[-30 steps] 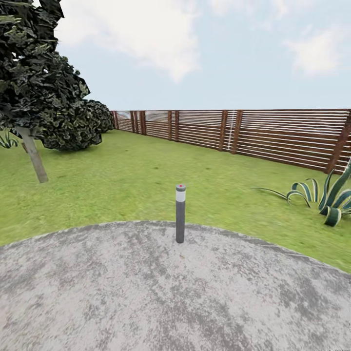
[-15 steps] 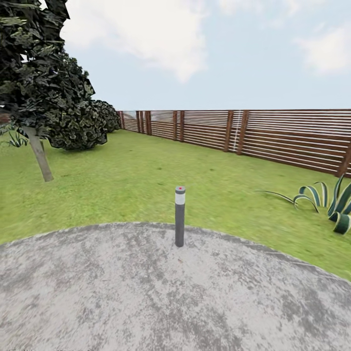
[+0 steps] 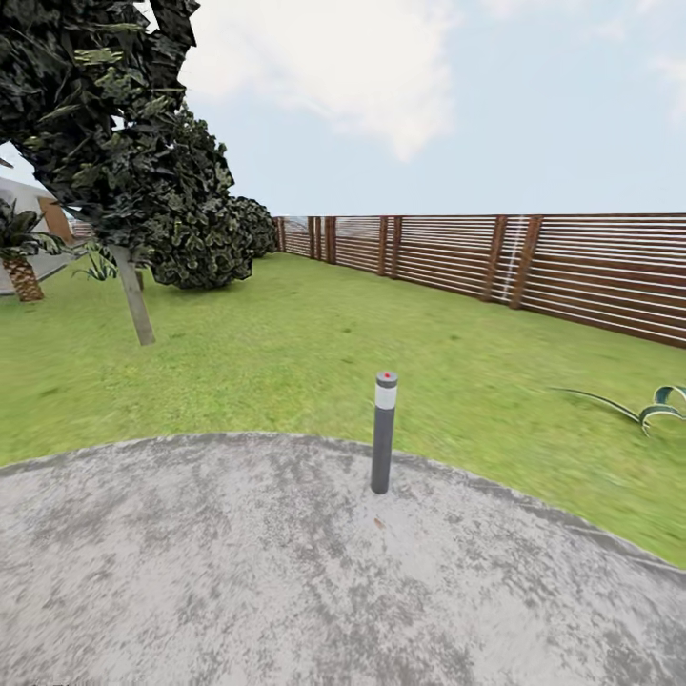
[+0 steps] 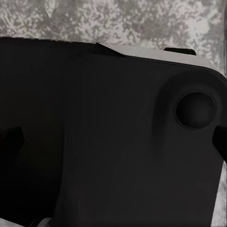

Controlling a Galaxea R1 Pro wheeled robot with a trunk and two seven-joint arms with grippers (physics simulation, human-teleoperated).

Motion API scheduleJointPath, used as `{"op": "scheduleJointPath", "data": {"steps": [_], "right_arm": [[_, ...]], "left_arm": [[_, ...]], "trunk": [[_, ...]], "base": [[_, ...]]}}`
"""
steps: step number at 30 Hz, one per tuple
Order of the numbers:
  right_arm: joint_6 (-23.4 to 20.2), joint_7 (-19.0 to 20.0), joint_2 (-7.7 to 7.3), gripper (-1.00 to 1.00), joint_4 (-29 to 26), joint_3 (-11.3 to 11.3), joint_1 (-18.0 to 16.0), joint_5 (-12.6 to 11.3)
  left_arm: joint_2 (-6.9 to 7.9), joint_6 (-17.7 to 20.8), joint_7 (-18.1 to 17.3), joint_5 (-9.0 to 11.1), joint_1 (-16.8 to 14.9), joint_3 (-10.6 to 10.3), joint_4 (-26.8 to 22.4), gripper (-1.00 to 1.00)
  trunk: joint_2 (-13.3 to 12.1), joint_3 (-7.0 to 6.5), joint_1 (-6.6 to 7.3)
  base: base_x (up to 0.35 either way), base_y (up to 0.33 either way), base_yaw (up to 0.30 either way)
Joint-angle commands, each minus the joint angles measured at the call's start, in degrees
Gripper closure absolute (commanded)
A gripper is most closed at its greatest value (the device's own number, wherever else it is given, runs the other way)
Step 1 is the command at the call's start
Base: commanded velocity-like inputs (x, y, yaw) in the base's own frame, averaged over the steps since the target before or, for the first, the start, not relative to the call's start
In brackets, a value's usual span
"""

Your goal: Take the three Easter eggs out of the wicker basket on the lawn in the garden, then place them on the lawn next to a single tree (choose any tree) so that all three eggs are next to the same tree and none are left in the basket.

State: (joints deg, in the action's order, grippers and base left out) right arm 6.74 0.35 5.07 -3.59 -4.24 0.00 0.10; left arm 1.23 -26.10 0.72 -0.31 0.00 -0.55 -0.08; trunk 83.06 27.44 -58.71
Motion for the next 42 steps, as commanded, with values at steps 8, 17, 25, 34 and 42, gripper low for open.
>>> {"op": "scheduleJointPath", "data": {"steps": [8,17,25,34,42], "right_arm": [[0.12,0.00,-0.06,-1.00,-0.01,-0.34,0.00,-0.05],[0.12,0.00,0.02,-1.00,-0.01,-0.41,0.00,-0.02],[0.12,0.00,0.03,-1.00,0.01,-0.42,0.00,-0.02],[0.12,0.00,-0.05,-1.00,-0.01,-0.34,0.00,-0.07],[0.12,-0.04,-0.06,-1.00,-0.01,-0.29,0.00,-0.22]], "left_arm": [[0.00,-0.18,0.07,0.02,0.00,-0.06,-0.01,-1.00],[0.00,-0.18,0.07,0.00,0.00,-0.06,-0.01,-1.00],[0.00,-0.17,0.07,0.02,0.00,-0.06,-0.01,-1.00],[0.00,-0.18,0.07,0.03,0.00,-0.06,-0.01,-1.00],[0.00,-0.17,0.07,-0.02,0.00,-0.06,-0.01,-1.00]], "trunk": [[0.02,0.04,-0.02],[0.02,0.20,-0.02],[0.02,0.41,-0.02],[0.02,0.48,-0.02],[0.02,0.50,-0.02]], "base": [[0.194,-0.066,0.058],[0.196,-0.006,0.179],[0.199,0.000,0.266],[0.200,0.000,0.166],[0.200,0.000,0.156]]}}
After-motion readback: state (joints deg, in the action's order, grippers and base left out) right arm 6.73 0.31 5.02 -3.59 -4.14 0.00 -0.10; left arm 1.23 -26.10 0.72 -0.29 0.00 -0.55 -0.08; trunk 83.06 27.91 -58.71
